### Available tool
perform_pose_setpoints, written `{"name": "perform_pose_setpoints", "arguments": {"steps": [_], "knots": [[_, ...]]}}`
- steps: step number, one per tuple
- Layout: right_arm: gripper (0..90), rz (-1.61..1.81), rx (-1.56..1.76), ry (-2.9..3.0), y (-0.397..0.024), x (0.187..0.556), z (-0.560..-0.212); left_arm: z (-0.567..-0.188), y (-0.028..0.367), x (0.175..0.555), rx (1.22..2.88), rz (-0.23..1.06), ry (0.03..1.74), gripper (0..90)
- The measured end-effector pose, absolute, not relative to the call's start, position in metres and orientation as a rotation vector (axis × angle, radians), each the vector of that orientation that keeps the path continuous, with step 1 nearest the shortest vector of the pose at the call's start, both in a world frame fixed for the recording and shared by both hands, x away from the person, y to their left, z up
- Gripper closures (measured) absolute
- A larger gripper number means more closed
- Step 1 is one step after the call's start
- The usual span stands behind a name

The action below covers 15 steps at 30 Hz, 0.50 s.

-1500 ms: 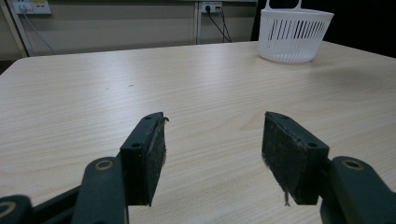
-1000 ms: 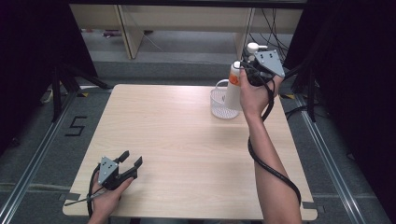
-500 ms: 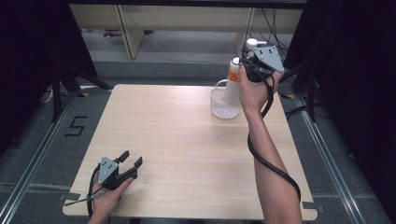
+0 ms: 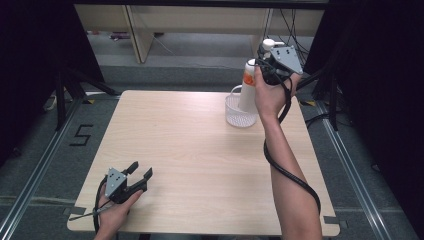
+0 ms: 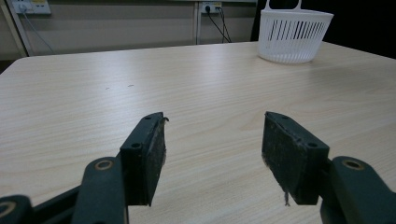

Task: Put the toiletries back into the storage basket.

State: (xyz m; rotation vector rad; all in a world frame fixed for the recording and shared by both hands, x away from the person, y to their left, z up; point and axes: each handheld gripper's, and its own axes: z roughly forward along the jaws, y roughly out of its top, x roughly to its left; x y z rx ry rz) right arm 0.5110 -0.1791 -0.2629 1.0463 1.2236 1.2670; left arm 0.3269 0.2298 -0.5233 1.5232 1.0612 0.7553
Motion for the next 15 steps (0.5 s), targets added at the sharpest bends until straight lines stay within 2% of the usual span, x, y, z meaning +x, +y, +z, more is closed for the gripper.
{"name": "perform_pose_setpoints", "arguments": {"steps": [15], "knots": [[60.1,1.268,1.054,1.231,-0.1759,0.5192,-0.2629,-0.5234,0.2297,0.3269,1.522,0.755,1.062,39.1]]}}
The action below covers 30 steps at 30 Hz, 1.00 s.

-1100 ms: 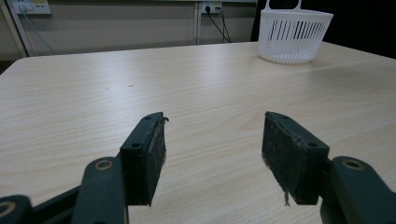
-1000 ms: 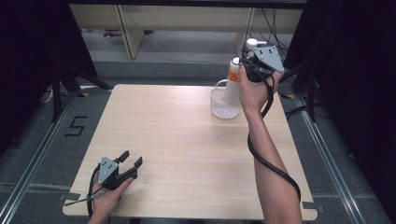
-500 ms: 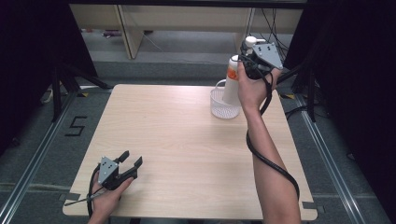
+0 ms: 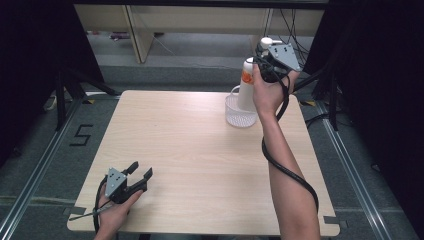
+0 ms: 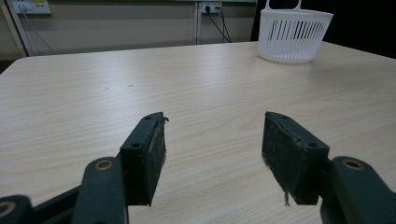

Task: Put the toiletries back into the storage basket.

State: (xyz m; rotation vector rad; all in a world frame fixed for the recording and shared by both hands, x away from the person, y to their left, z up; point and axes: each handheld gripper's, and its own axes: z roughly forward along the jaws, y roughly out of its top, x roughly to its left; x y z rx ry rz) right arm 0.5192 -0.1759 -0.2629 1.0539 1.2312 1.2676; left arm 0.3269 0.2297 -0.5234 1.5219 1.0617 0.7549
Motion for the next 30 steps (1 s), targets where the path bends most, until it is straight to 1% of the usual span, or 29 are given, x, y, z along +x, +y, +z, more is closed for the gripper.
{"name": "perform_pose_setpoints", "arguments": {"steps": [30], "knots": [[60.1,1.255,1.098,1.258,-0.174,0.546,-0.264,-0.523,0.230,0.327,1.520,0.753,1.062,39.1]]}}
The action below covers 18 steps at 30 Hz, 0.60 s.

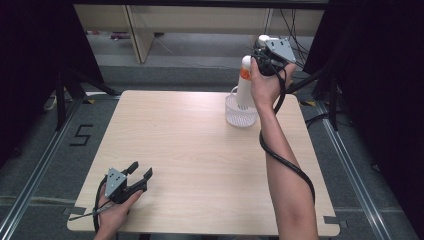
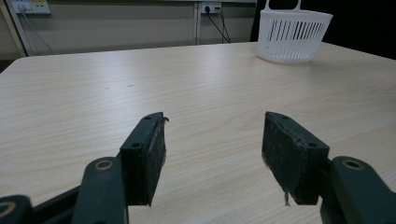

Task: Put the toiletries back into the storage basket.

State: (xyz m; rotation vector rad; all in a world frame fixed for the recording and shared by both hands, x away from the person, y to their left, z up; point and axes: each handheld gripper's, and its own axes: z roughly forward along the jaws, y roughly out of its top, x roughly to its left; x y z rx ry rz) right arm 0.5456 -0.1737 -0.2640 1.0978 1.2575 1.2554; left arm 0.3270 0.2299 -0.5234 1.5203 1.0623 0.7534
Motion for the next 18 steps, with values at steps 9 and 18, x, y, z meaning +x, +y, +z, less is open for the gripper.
{"name": "perform_pose_setpoints", "arguments": {"steps": [9,18], "knots": [[60.1,1.253,1.107,1.269,-0.1714,0.5500,-0.2638,-0.5234,0.2299,0.3269,1.522,0.754,1.060,39.1],[60.1,1.248,1.129,1.279,-0.1707,0.5547,-0.2681,-0.5235,0.2299,0.3270,1.518,0.752,1.063,39.0]]}}
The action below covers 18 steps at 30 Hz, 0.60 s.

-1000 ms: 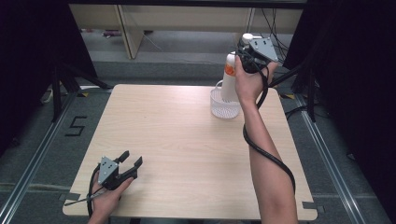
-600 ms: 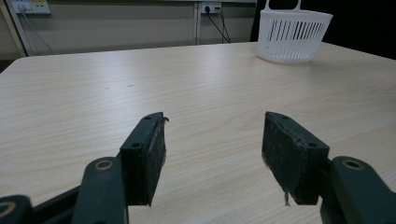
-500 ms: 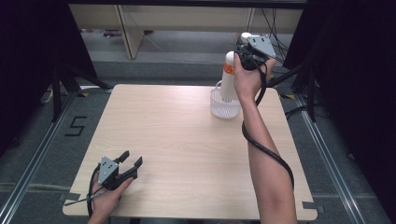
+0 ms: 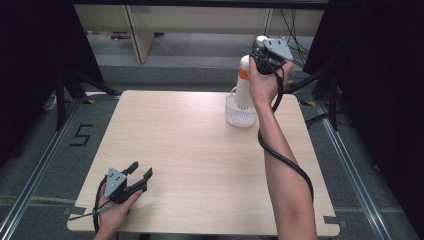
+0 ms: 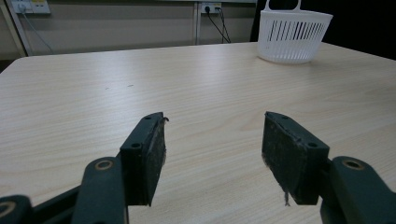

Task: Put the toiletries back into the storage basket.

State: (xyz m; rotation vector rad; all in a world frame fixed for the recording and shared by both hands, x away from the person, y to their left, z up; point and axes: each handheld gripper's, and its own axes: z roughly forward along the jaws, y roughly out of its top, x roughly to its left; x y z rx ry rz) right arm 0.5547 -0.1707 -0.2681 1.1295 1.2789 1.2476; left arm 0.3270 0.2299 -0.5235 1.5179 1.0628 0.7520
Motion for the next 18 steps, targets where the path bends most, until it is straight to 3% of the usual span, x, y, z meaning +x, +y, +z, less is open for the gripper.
{"name": "perform_pose_setpoints", "arguments": {"steps": [18], "knots": [[60.1,1.232,1.135,1.294,-0.1697,0.5647,-0.2733,-0.5235,0.2303,0.3269,1.517,0.753,1.064,39.1]]}}
